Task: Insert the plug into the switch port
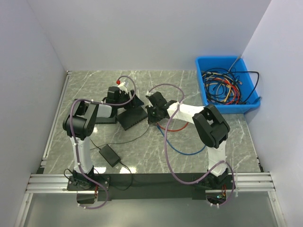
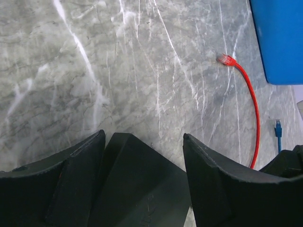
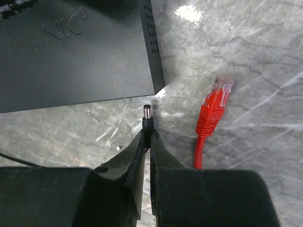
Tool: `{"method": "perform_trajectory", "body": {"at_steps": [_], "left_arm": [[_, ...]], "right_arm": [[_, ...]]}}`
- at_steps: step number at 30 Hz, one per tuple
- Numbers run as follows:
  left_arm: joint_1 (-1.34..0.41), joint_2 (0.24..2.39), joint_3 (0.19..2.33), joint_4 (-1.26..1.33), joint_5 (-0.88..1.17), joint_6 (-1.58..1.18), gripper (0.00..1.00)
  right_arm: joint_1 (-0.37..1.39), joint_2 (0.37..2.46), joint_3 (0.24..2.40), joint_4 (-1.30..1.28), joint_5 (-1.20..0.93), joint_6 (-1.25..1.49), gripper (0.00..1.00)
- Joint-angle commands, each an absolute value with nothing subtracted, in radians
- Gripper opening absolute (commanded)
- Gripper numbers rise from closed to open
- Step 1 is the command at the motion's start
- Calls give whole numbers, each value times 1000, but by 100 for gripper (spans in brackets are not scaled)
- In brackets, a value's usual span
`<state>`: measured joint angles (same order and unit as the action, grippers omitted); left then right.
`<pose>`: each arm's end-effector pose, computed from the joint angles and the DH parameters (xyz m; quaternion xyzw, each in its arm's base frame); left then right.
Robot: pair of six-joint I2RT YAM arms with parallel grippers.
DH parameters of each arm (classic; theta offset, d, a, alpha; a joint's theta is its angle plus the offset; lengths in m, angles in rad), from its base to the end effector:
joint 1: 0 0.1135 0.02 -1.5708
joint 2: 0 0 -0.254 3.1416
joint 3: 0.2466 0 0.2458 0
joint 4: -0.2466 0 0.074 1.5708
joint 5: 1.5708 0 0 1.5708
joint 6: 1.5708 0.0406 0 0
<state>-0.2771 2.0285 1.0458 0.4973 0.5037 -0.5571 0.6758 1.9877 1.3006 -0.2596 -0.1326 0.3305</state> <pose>0.3903 -0.1314 0.1252 0.0117 0.8391 -0.3977 0.3708 0.3180 0.2619 0.1482 -0.1832 0.9320 0.2029 0.2380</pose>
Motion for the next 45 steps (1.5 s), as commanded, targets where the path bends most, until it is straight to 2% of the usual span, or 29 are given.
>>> {"method": "perform_trajectory", "body": {"at_steps": [1, 27, 39, 45], "left_arm": [[-281, 2059, 1063, 541, 557, -534, 72], [-282, 2103, 1085, 557, 597, -551, 68], [-305, 2117, 1095, 519, 647, -474, 68], [-310, 2138, 1086, 517, 657, -459, 61]], "right_arm": [[667, 1994, 1345, -270, -120, 314, 0], [663, 2039, 1402, -245, -155, 324, 0], [661, 2042, 1448, -273, -114, 290, 0], [661, 2040, 1471, -273, -84, 256, 0]]}}
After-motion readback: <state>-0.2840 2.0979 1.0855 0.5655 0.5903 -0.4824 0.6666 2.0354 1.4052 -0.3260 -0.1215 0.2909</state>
